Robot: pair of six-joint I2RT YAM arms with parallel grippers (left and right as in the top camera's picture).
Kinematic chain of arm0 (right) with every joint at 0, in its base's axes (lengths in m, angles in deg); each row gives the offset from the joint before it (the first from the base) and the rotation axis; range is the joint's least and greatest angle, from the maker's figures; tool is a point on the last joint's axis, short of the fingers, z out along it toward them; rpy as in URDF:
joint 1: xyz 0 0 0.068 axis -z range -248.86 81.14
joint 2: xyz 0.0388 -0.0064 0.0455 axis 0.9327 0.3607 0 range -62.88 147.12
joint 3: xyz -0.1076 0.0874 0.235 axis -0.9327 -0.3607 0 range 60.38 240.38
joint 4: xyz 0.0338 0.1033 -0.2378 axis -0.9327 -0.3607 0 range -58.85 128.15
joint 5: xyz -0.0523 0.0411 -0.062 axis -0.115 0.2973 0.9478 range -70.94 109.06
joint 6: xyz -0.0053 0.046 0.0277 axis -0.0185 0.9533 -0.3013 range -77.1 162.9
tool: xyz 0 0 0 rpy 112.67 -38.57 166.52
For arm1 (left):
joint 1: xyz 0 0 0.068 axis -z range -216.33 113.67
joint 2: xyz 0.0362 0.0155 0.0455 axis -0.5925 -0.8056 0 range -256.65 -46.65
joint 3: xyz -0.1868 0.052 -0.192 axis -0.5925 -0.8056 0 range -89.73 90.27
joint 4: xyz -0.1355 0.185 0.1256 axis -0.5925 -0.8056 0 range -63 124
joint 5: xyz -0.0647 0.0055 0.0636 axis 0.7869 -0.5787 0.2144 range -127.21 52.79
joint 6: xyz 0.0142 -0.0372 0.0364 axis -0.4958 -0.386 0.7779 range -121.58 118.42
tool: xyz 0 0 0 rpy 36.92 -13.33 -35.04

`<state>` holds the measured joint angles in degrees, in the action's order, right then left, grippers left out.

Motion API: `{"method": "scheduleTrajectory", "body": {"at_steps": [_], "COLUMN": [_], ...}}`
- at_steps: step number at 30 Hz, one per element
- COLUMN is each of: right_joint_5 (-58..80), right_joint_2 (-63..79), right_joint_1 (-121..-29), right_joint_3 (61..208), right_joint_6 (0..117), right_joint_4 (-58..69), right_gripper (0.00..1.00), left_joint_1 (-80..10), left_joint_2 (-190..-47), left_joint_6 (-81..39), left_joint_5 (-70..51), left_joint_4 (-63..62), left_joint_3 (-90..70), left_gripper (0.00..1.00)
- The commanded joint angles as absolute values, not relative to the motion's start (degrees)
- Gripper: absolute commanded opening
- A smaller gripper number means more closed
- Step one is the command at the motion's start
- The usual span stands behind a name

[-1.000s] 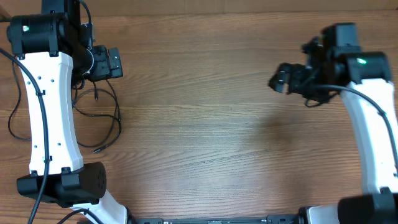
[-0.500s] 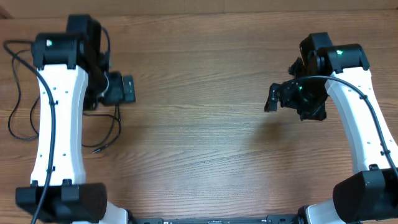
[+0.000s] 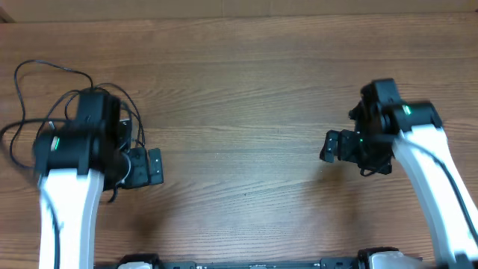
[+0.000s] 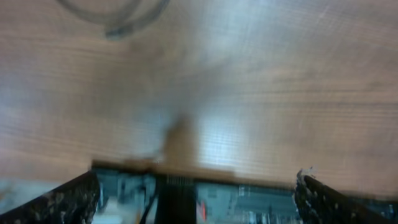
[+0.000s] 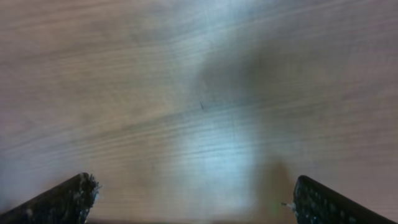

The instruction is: Untangle cables

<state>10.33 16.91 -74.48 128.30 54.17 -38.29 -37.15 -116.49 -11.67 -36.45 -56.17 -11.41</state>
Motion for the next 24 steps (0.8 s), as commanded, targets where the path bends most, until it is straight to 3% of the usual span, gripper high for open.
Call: {"method": "scheduleTrajectory", "body": {"at_steps": [1, 12, 24], "right_joint_5": [10.5, 16.0, 15.6], "right_joint_2": [6.1, -23.1, -27.8], "right_joint_1": [-75.3, -75.3, -75.3], "right_joint_3": [124.3, 119.6, 119.6], "right_joint_6": [56.6, 56.6, 56.6], "right_joint_4": [-34.6, -27.9, -29.0], "right_gripper": [1.00, 1.00, 1.00], "left_joint_1": [-37.0, -37.0, -37.0], "left_joint_2": [-105.9, -77.3, -75.4], "left_joint_6": [-10.3, -11.1, -12.5], "left_joint_5": [-38.0, -40.3, -38.0], "left_joint_4": [-51.8, -38.0, -41.9], "left_joint_3": [-14.0, -22.6, -22.8], "left_gripper": [1.00, 1.00, 1.00]}}
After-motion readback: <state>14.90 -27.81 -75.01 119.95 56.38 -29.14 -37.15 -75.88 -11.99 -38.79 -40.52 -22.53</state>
